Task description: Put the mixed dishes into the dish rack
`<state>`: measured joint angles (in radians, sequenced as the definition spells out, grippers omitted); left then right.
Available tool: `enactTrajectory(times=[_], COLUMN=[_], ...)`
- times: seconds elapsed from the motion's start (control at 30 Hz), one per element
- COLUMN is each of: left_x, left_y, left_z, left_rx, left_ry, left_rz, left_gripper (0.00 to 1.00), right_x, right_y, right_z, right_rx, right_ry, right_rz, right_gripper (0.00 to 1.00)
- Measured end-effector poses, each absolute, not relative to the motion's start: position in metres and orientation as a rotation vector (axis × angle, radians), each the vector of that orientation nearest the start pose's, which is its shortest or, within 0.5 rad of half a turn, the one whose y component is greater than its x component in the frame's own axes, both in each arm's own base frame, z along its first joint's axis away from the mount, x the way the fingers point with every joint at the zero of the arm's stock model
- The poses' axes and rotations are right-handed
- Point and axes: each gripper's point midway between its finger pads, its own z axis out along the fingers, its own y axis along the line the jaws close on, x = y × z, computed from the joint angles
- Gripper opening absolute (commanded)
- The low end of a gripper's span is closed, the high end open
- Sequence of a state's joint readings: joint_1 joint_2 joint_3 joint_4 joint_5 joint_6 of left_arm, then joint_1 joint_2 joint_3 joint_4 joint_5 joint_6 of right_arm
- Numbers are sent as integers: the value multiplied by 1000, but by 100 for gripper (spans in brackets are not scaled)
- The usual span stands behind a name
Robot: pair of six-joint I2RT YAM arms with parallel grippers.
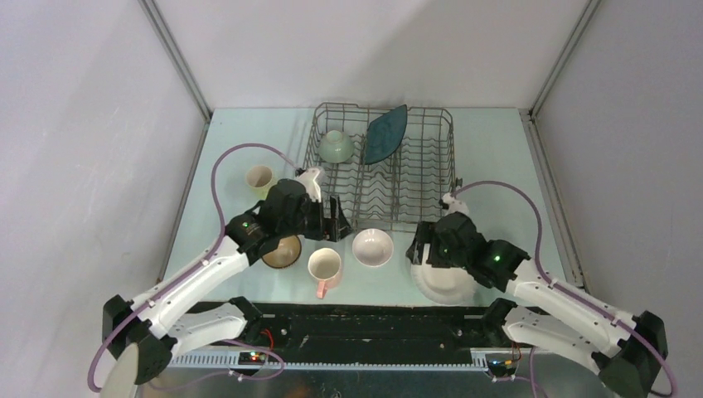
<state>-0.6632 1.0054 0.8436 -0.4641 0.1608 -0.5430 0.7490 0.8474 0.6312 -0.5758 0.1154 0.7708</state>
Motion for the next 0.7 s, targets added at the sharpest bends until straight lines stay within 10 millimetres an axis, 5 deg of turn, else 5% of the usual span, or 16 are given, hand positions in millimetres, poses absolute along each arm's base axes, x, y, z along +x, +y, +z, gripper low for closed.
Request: enactTrajectory(times=[0.17,0.3,0.47,0.7], left_x=[200,188,170,158], left_y=[-253,-280,-318,-378], left_z=[185,182,165,136], left_rx=[323,362,355,250], left_ry=[2294,2285,2292,2333], left_rz=[-846,-900,-1001,-1148], left_gripper=[87,89,91,91], right_x=[158,157,174,200], right_y=[183,166,124,39], right_z=[96,90,108,129], right_rx=[96,177,370,765], right_ry=[2511,2507,2384,2193], right_rz=[465,352,276,152], right_gripper=[81,82,80,80])
